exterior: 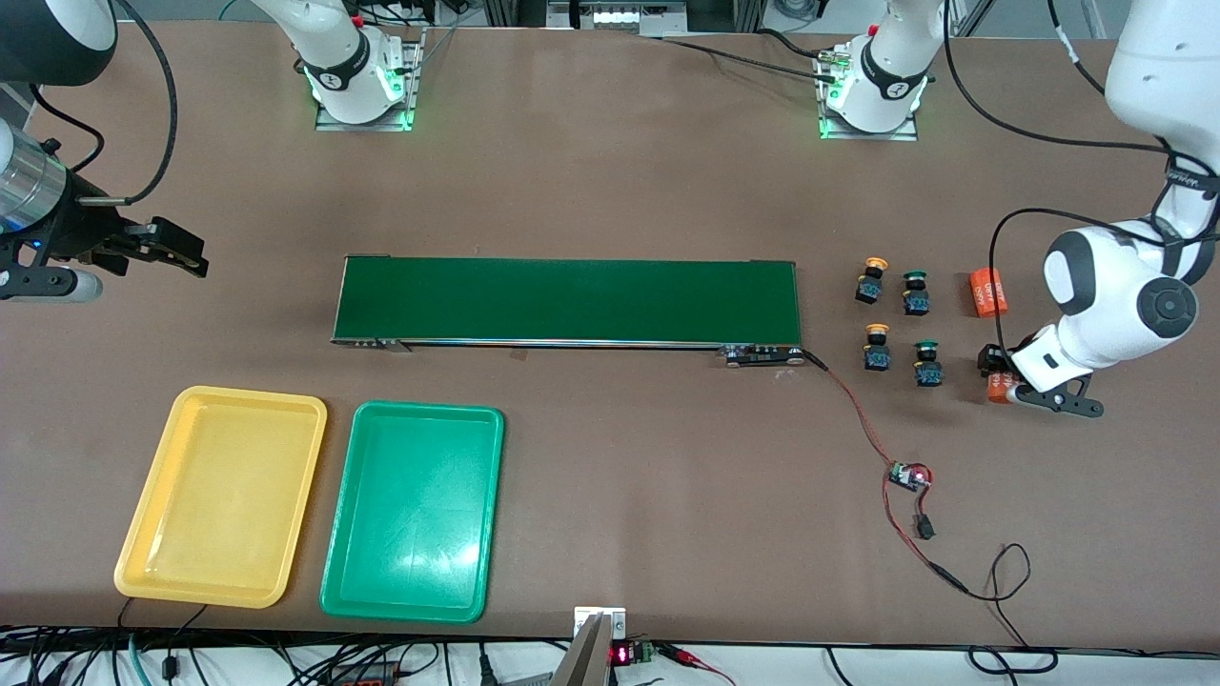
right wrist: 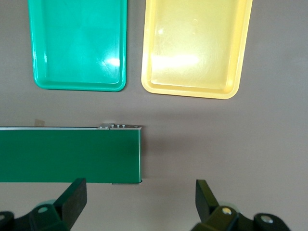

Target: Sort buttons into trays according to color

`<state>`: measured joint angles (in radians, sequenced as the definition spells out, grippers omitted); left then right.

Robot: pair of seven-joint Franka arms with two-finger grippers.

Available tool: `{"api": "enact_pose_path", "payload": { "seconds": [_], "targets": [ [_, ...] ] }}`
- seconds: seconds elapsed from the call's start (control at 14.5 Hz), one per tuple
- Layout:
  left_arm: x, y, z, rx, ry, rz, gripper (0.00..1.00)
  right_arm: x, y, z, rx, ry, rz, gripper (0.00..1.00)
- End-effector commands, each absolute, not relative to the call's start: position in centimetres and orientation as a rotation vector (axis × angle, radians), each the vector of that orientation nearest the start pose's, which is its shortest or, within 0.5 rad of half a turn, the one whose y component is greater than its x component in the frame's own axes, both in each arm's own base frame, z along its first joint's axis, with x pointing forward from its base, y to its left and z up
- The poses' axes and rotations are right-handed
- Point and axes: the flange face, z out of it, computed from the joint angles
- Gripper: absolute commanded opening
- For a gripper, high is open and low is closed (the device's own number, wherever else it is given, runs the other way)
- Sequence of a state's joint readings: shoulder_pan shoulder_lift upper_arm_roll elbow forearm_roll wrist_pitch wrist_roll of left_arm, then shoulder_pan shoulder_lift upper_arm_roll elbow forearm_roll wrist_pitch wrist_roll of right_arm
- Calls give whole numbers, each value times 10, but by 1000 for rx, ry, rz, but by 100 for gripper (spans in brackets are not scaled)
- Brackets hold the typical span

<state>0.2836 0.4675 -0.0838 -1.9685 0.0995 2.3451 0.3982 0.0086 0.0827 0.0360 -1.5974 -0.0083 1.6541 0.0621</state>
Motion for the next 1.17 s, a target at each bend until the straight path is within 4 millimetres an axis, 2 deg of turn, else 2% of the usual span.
{"api": "enact_pose_path", "payload": {
  "seconds": [0.0,0.14,0.28,0.34,0.48,0.62,0.76,0.89,1.03,1.1],
  "targets": [
    [594,60,304,-3098,675,395,14,584,23,576,-3156,10,38,100],
    [592,12,327,-3068,847,617,13,584,24,576,-3153,13,40,100],
    [588,-36,333,-3026,1021,639,12,584,26,575,-3153,10,43,100],
    [585,-60,334,-2984,1199,632,12,584,26,576,-3153,10,35,100],
    [576,-104,322,-2888,1513,625,12,584,25,576,-3155,13,38,100],
    [567,-135,312,-2835,1644,567,12,584,22,575,-3153,13,45,100],
    [558,-178,312,-2741,1820,459,10,584,21,576,-3155,15,38,100],
    [551,-209,306,-2605,1989,408,11,584,24,576,-3155,13,33,100],
    [543,-232,298,-2536,2078,385,10,584,26,576,-3156,12,30,100],
    [534,-247,290,-2490,2116,390,10,584,25,576,-3156,12,30,100]
  ]
}}
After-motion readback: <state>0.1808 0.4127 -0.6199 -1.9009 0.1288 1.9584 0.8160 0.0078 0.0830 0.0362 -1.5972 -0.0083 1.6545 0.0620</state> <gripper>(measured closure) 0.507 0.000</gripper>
